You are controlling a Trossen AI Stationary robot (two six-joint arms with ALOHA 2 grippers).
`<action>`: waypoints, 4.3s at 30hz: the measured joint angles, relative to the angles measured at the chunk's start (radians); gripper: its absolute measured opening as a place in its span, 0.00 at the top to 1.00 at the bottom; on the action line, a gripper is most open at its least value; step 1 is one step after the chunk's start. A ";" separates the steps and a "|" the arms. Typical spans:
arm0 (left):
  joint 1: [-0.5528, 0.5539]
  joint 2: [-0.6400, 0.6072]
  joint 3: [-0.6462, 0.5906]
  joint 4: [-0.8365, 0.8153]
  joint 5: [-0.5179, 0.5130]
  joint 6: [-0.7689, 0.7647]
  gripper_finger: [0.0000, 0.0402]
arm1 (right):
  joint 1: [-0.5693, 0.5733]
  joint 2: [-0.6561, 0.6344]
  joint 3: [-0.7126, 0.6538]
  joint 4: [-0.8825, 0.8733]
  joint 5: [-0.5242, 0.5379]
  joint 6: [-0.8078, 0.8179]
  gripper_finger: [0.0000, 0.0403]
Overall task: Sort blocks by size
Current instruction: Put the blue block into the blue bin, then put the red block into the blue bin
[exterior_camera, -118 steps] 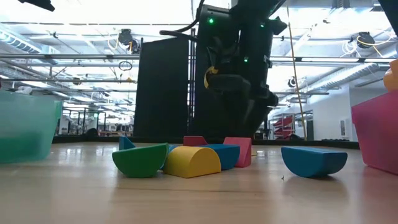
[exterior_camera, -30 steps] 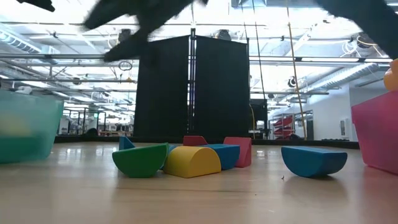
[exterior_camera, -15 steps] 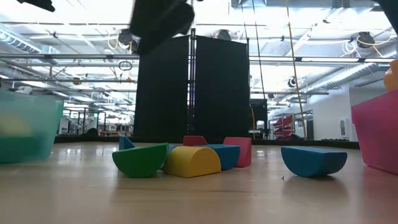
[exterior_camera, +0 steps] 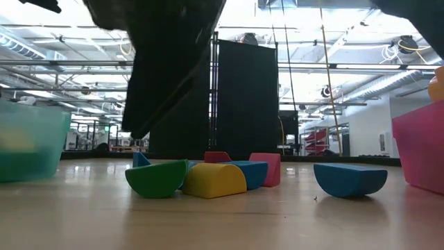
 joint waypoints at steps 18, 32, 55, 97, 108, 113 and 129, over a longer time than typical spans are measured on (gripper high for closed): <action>0.000 0.000 0.000 0.000 0.000 -0.003 0.53 | -0.025 0.054 -0.008 0.007 -0.051 -0.027 0.40; 0.000 0.000 0.000 0.000 0.000 -0.003 0.53 | -0.036 0.068 -0.017 0.000 -0.049 -0.020 0.73; 0.000 0.000 0.000 0.000 0.000 -0.003 0.53 | -0.108 -0.003 0.115 0.218 -0.046 -0.055 0.73; 0.000 0.000 0.000 0.001 0.000 -0.030 0.53 | -0.188 -0.036 0.116 0.203 -0.204 0.146 0.38; 0.000 0.000 0.000 0.001 0.000 -0.029 0.53 | -0.075 -0.123 0.095 -0.486 0.048 0.328 0.38; 0.000 0.000 0.000 0.001 0.000 -0.026 0.53 | 0.000 -0.115 0.031 -0.483 0.056 0.349 0.38; 0.000 0.000 0.000 0.000 0.000 -0.002 0.53 | 0.038 -0.116 -0.185 -0.371 0.081 0.111 0.38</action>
